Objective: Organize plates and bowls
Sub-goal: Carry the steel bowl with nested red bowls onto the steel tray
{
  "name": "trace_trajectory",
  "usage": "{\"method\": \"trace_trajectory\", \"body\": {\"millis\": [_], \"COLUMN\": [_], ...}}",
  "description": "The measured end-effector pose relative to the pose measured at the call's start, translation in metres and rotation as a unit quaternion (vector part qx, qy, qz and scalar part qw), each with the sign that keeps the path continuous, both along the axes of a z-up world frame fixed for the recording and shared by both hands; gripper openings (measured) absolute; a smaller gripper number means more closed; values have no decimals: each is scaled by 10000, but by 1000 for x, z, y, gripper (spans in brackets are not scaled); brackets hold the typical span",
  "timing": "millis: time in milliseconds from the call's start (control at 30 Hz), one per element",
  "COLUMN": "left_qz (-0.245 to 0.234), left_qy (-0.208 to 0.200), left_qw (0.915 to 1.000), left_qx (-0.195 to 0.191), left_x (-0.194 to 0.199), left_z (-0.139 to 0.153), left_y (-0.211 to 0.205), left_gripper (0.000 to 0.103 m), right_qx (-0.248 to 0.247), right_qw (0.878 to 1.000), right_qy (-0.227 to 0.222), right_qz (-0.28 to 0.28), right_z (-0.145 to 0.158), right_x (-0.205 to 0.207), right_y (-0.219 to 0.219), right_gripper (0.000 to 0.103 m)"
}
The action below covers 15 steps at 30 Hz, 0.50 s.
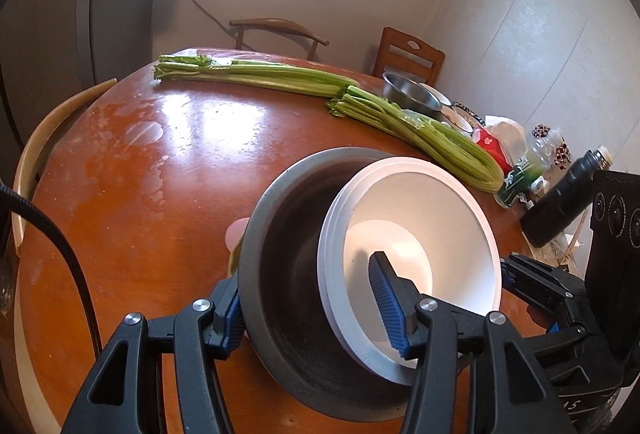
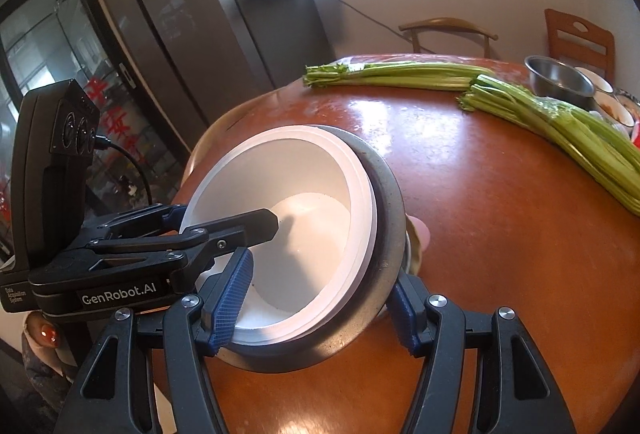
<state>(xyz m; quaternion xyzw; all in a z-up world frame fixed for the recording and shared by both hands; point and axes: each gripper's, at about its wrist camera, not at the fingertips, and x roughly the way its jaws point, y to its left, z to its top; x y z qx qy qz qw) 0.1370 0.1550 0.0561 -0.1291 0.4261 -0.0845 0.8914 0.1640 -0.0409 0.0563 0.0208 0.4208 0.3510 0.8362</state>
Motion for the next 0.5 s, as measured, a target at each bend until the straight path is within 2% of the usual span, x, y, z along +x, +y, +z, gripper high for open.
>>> {"method": "trace_trajectory", "body": {"millis": [500], "left_qz": [-97], "left_qy": [389], "left_qw": [9991], "left_qx": [-134], "left_x": [22], "left_z": [-40], "left_y": [5], "left_gripper": [55], "right_qx": [-175], "right_qw": [9990], "right_qy": [400], "right_qz": [-16], "right_z": [-36], "right_x": [15], "right_y": [6], "right_gripper": [66]}}
